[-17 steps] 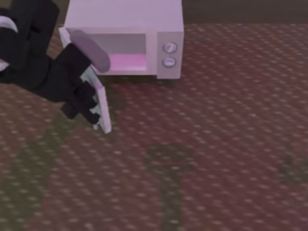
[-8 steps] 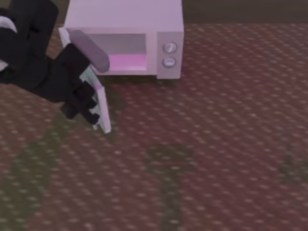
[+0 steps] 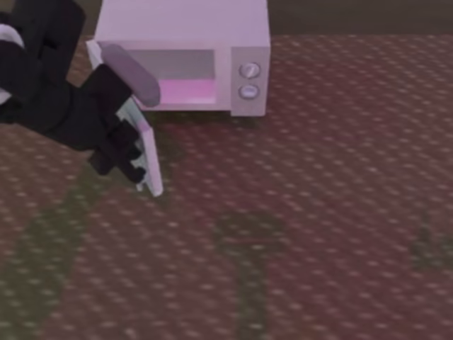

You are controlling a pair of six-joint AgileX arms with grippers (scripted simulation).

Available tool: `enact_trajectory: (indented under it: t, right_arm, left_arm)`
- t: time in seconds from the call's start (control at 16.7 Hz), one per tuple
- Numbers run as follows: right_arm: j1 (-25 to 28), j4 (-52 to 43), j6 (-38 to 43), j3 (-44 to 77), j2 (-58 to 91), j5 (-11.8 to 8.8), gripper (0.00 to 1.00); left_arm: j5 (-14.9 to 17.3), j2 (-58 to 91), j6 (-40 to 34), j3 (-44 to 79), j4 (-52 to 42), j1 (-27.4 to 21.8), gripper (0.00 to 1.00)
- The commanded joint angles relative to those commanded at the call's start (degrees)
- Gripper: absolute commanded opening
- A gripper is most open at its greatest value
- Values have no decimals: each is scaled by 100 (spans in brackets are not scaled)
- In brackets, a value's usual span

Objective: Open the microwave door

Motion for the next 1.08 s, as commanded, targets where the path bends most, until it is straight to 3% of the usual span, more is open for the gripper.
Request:
enact_trajectory:
  t: [0.6, 1.08]
  right_arm:
    - [0, 0, 0, 0, 0, 0, 100]
    - [0, 0, 0, 0, 0, 0, 100]
  left_arm:
    - [23, 21, 14, -14, -13, -2, 0]
    - [456, 6, 1094, 31, -412, 463, 0]
